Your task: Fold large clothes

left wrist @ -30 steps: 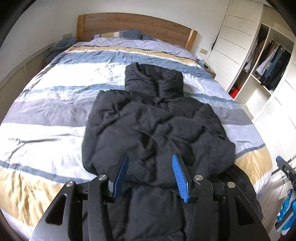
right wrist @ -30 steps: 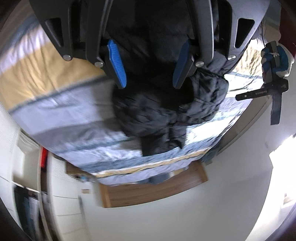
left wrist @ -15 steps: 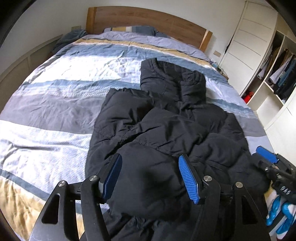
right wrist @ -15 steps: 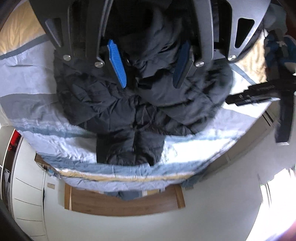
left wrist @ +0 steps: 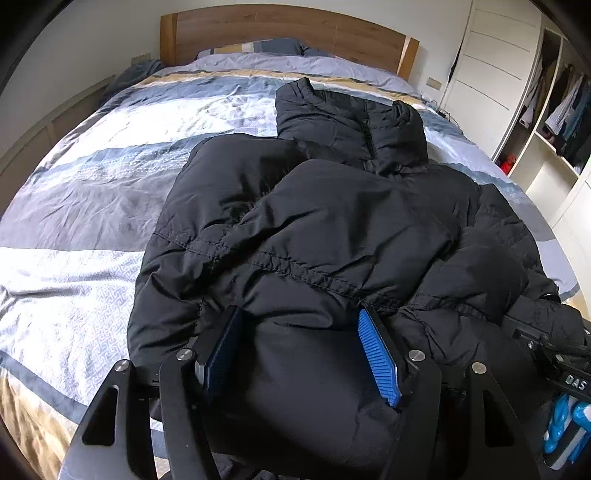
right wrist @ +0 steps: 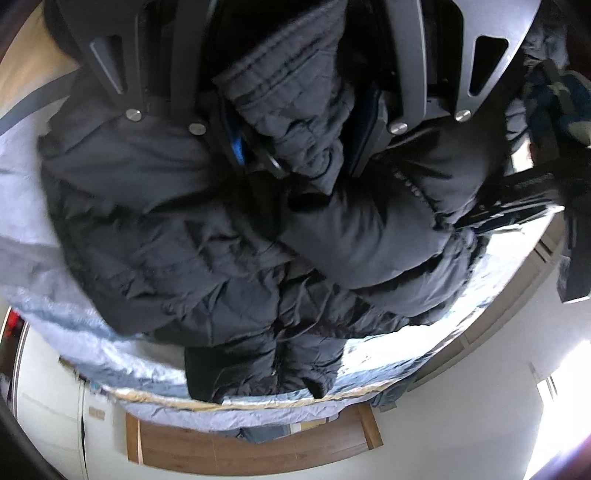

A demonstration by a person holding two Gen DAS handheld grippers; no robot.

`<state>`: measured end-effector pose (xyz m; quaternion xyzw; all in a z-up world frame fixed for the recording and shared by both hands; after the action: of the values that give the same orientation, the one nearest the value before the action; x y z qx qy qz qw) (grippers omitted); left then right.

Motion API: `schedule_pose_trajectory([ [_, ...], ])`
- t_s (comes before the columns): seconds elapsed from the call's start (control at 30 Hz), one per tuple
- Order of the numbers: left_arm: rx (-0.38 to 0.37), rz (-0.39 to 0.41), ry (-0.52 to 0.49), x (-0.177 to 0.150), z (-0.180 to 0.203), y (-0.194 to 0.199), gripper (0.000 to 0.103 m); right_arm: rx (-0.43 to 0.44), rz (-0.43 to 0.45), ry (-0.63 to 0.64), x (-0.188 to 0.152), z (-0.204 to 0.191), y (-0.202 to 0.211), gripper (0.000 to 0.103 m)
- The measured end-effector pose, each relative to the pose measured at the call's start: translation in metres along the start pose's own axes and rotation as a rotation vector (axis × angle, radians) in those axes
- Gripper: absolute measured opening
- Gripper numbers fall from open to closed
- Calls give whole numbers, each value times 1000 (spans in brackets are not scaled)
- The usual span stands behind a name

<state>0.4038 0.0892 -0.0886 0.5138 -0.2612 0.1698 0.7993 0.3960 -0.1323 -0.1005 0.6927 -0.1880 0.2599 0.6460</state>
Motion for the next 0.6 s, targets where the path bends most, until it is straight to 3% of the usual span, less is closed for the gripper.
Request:
schedule_pose_trajectory([
  [0.2, 30, 6, -10, -6, -10, 12, 64, 89, -34, 13, -14, -27, 8, 51],
  [0.37, 36, -1, -12, -9, -12, 16, 64, 42, -34, 29, -16, -27, 8, 51],
  [0.6, 32, 21, -21, -13, 1, 34, 64, -43, 19, 100, -14, -26, 37, 51],
])
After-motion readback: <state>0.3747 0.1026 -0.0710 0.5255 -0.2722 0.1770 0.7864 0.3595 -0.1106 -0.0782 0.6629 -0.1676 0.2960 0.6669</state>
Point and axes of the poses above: each gripper's, at about its wrist camera, not at the fingertips, and y roughly against the way its jaws point, z to its right, x to its top, the point moved 4 cm from there along -y, roughly the way its jaws point, and after that the axes turned 15 degrees about -x, right-handed, at the moved point
